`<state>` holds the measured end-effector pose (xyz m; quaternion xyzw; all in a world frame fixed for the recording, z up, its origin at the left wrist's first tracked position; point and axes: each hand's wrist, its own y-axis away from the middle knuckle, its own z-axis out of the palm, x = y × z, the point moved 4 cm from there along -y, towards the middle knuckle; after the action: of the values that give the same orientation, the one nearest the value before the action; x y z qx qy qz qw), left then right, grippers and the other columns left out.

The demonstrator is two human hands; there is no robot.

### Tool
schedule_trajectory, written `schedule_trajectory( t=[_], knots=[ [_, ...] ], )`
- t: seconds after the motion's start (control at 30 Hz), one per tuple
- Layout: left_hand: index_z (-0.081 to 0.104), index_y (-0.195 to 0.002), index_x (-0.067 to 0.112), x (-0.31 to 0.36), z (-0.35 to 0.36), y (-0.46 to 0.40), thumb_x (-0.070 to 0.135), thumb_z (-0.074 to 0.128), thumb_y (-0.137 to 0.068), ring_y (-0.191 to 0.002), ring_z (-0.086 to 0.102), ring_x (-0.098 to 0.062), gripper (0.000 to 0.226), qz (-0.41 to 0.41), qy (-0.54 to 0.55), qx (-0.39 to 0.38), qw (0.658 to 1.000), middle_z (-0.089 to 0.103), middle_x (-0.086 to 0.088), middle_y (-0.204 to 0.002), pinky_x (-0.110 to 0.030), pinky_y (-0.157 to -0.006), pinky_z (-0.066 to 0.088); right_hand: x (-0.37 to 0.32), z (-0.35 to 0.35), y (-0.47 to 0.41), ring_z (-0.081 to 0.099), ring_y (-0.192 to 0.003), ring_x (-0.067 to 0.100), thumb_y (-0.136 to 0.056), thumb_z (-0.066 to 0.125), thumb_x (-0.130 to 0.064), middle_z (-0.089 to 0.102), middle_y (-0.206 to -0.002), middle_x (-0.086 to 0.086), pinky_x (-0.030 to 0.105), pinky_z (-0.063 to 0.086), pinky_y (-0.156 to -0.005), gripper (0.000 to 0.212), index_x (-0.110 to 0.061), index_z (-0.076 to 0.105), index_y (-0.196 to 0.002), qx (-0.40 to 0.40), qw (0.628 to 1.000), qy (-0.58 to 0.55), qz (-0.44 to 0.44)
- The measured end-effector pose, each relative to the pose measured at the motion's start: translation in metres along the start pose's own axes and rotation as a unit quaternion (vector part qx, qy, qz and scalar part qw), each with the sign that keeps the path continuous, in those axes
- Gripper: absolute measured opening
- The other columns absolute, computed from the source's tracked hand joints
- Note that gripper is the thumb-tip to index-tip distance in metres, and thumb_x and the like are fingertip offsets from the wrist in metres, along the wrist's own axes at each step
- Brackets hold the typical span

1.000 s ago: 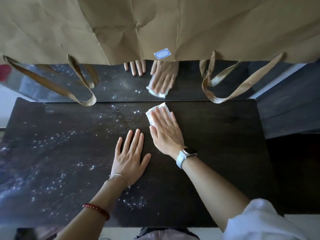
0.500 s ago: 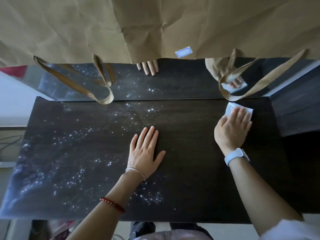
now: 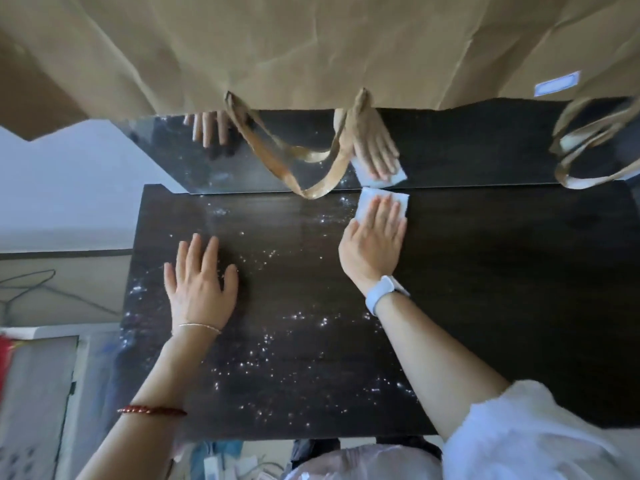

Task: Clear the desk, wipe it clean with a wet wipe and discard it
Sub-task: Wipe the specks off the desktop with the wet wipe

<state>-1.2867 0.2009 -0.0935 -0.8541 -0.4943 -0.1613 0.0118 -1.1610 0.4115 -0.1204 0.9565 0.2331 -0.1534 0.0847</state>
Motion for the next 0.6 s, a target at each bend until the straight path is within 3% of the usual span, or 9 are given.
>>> schedule_trajectory(
  t=[0.17,0.27,0.33,0.5,0.6],
  knots=[
    [0.021,-0.143,0.019,-0.068,-0.013,-0.009,0.035,0.042,-0.092,-0.142,-0.002,-0.025,0.057,-0.070,-0.008,-0.033,0.997,0.006,-0.009,-0.155,-0.052,-0.112,0.001,-0.108,0.040,0.028,0.009,-0.142,0.028,-0.091,0.025,-0.029,0.020,-0.152,0.017,0.040,0.003,-0.116,0.059,-0.002,0.020,-0.143,-0.019,0.998,0.004,-0.052],
    [0.015,-0.144,0.022,-0.085,-0.010,-0.008,0.037,0.038,-0.093,-0.142,-0.005,-0.024,0.058,-0.082,0.015,-0.051,0.995,0.000,-0.006,-0.156,-0.050,-0.113,0.001,-0.166,0.058,0.053,0.008,-0.143,0.026,-0.091,0.017,-0.031,0.017,-0.153,0.014,0.039,0.002,-0.116,0.059,-0.005,0.020,-0.144,-0.048,0.986,0.007,-0.159],
    [0.012,-0.144,0.024,-0.086,-0.008,-0.007,0.038,0.035,-0.094,-0.142,-0.008,-0.022,0.057,-0.079,0.030,-0.053,0.995,-0.004,-0.004,-0.156,-0.048,-0.114,0.000,-0.198,0.070,0.061,0.000,-0.143,0.022,-0.096,0.024,-0.030,0.008,-0.156,0.010,0.036,-0.004,-0.116,0.055,-0.008,0.014,-0.145,-0.092,0.969,0.010,-0.228],
    [0.011,-0.144,0.027,-0.087,-0.008,-0.005,0.038,0.033,-0.095,-0.142,-0.009,-0.019,0.055,-0.072,0.052,-0.041,0.995,-0.004,-0.001,-0.156,-0.040,-0.114,0.002,-0.191,0.063,0.052,-0.002,-0.143,0.019,-0.099,0.023,-0.027,0.005,-0.156,0.006,0.032,-0.006,-0.114,0.052,-0.011,0.011,-0.146,-0.136,0.944,0.026,-0.298],
    [0.013,-0.144,0.028,-0.090,-0.010,-0.005,0.036,0.033,-0.095,-0.142,-0.007,-0.017,0.053,-0.061,0.063,-0.041,0.995,-0.001,0.000,-0.156,-0.037,-0.114,0.005,-0.144,0.048,0.048,0.000,-0.144,0.022,-0.098,0.024,-0.025,0.006,-0.156,0.008,0.034,-0.003,-0.115,0.052,-0.010,0.010,-0.146,-0.117,0.961,0.035,-0.249]
  ],
)
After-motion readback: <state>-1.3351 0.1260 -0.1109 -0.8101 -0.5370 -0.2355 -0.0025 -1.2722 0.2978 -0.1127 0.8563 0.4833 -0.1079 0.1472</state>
